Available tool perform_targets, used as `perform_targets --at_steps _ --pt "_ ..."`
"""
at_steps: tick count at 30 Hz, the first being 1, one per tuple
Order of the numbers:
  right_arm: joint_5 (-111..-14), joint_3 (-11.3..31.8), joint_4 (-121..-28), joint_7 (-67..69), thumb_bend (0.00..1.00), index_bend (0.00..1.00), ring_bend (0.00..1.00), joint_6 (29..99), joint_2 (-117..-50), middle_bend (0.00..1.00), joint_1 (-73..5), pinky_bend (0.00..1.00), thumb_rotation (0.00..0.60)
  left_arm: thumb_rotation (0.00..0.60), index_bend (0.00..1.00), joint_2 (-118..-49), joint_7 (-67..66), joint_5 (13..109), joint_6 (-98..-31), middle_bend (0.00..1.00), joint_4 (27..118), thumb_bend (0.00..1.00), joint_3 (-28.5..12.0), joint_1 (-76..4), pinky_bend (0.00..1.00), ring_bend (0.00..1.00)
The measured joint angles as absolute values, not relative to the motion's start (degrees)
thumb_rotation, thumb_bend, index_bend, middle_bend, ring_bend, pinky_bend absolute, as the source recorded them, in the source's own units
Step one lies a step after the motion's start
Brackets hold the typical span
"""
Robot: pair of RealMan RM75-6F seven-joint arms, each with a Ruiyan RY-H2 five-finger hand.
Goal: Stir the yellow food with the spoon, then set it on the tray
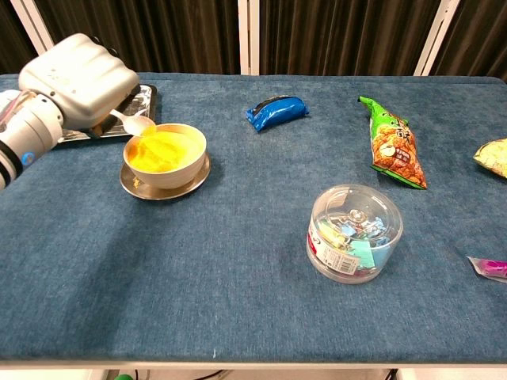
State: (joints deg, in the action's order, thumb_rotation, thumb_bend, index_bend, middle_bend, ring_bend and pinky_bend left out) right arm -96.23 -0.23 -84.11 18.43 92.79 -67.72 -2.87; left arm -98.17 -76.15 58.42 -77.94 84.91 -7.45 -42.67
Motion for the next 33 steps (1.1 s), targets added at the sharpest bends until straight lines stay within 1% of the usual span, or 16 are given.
perform_targets --at_steps 3,6,11,15,29,33 --pt "-96.2 -0.2 -84.1 18.4 0.15 0.16 0.08 92.5 -67.9 0.22 -3.0 0.19 0.600 0.600 0.59 -98.7 -80.3 59.3 -78.7 0.38 83.3 0.42 -6.5 -43.0 0.23 0.24" --pt "-96.1 -0.2 -84.1 18.5 0.15 0.16 0.08 92.1 -67.9 0.22 -3.2 0.19 0.600 0.600 0.59 -100.5 -86.3 61.5 -79.7 0.38 79.1 0.42 -4.6 -43.6 0.23 0.24" --pt "-96.1 -0.2 -84.1 18.5 0.15 0.16 0.08 92.3 -67.7 0.22 -3.2 0.19 0.600 0.600 0.59 -106.3 -94.5 64.3 -80.7 0.38 70.5 0.42 -2.5 -44.5 0.23 0.24" --pt "-95.8 -0.2 -84.1 18.8 0.15 0.16 0.08 92.3 -67.6 0.22 -3.1 0.19 0.600 0.600 0.59 -108.7 -96.0 66.3 -80.6 0.38 67.6 0.42 -2.0 -45.0 0.23 0.24" --pt "-95.7 -0.3 -83.8 19.4 0.15 0.16 0.08 91.9 -67.7 0.21 -3.1 0.19 0.600 0.600 0.60 -111.8 -99.8 70.6 -78.9 0.38 60.4 0.42 -0.2 -44.6 0.23 0.24" --pt "-95.6 -0.4 -84.0 19.2 0.15 0.16 0.08 91.9 -67.6 0.21 -3.0 0.19 0.600 0.600 0.60 -112.2 -99.4 70.7 -78.5 0.38 59.0 0.42 -1.0 -43.8 0.23 0.24"
